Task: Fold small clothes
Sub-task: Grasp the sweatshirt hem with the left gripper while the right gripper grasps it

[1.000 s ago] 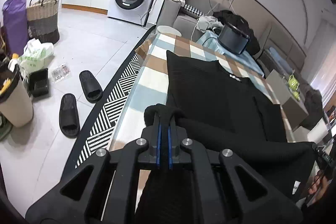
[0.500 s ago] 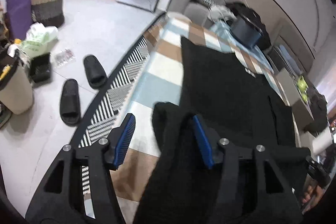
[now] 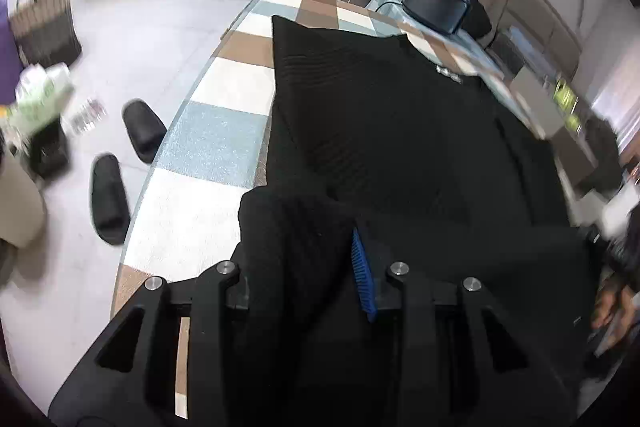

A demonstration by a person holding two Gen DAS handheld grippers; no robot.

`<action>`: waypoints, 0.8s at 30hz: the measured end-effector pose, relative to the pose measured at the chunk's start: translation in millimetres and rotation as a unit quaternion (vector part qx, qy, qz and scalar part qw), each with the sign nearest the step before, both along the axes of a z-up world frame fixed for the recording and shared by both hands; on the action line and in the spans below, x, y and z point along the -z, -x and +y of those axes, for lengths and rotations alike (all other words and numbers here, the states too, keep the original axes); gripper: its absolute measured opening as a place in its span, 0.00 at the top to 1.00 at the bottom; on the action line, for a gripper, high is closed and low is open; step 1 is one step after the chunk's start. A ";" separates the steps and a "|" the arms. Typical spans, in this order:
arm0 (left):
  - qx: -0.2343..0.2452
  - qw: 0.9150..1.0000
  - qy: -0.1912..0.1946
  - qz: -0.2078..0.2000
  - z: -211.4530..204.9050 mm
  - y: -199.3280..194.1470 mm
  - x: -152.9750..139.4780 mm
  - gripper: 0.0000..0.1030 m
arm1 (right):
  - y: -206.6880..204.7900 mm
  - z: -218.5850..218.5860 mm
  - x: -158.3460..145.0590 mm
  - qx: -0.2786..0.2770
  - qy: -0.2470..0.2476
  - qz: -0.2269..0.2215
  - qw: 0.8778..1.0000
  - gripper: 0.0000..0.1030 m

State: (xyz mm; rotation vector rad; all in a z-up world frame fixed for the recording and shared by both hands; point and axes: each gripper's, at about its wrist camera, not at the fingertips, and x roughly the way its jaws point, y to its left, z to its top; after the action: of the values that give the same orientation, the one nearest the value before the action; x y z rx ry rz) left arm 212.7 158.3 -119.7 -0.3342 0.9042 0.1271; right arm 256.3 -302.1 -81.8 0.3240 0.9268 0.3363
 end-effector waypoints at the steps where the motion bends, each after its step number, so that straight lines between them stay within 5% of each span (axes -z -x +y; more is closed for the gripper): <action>1: 0.003 1.000 -0.009 0.000 -4.4 1.5 -1.1 0.68 | -1.9 -0.9 0.0 0.002 0.003 0.001 1.000 0.67; 8: -0.007 1.000 0.027 -0.004 9.4 3.7 2.0 0.68 | -4.7 -4.5 4.3 -0.007 -0.006 0.018 1.000 0.66; 14: 0.009 0.999 0.032 -0.001 6.8 8.6 4.1 0.72 | -6.1 1.9 4.5 0.000 0.012 -0.002 1.000 0.82; 24: 0.020 0.999 0.027 0.000 -3.2 28.9 3.6 0.72 | -6.6 -2.9 10.3 -0.001 0.022 0.018 1.000 0.83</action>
State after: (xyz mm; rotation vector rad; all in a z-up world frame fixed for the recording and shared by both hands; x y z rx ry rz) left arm 183.8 155.1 -123.3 -0.3667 0.9142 0.0649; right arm 262.9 -305.0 -92.1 0.2888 0.9677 0.3120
